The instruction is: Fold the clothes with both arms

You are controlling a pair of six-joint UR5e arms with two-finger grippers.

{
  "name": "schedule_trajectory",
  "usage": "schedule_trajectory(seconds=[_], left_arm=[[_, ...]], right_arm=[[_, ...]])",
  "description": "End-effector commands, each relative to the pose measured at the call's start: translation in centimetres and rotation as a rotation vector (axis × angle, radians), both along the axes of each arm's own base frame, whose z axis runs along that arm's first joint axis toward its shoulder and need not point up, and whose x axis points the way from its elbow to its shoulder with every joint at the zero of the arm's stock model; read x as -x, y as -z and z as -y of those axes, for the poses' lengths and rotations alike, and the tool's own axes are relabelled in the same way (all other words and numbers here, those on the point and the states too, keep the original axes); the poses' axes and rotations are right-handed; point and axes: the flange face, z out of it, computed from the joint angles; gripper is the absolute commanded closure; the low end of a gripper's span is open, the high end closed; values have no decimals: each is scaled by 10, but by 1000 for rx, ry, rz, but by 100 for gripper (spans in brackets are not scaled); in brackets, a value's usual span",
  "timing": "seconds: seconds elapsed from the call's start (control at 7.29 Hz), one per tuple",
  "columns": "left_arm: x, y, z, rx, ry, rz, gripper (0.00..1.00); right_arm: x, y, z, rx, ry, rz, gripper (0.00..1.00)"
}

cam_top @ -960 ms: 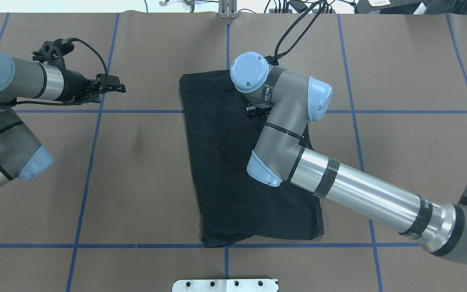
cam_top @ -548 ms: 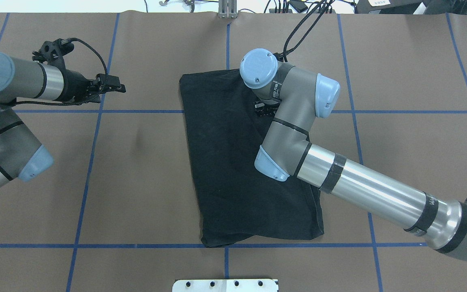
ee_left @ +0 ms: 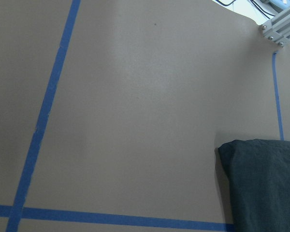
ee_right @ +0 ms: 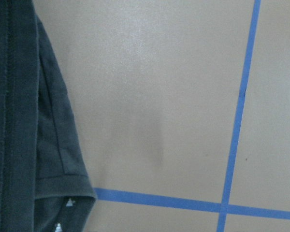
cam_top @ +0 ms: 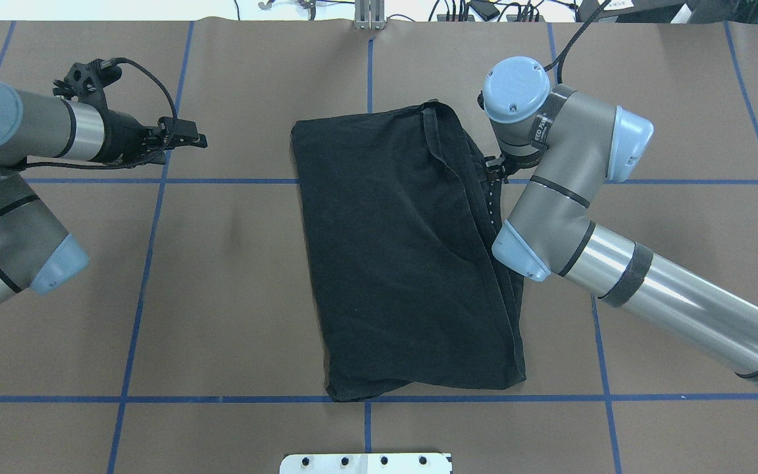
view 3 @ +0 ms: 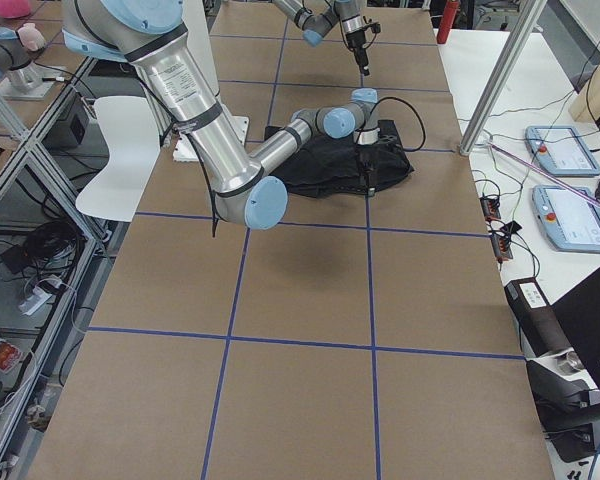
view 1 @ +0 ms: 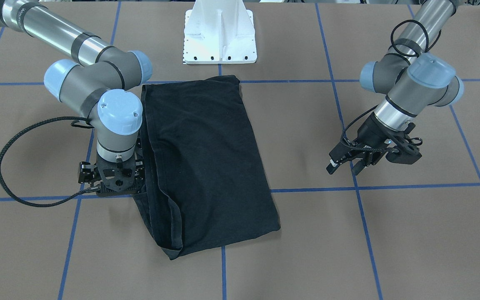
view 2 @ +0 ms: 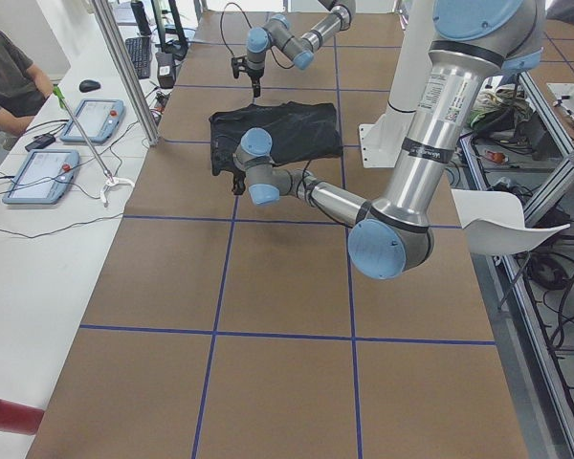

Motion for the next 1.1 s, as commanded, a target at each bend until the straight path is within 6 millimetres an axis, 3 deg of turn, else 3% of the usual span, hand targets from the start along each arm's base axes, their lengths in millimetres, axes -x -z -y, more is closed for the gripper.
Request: schedule_trajectory(seconds=[0.0,0.14,0.27,0.55,0.69,0.96], left_arm=[[2,2,-1,-3,4,-3,0],[8,12,-5,-20,7,-18,0],[18,6,-18,-21,10,-17,0],[24,19,-23,-42,16,-34,0],[27,19,-27,-46,15,-35,0],[35,26,-36,-59,19,-47,0]], right_arm=[[3,29,6,-10,-10,34,5],[7,34,9,-10,-20,42,5],[16,48,15,5,-36,60,5],[33,31,31,20,-40,48,5],[30,19,44,13,-54,55,5],[40,14,69,17,-65,48,5]])
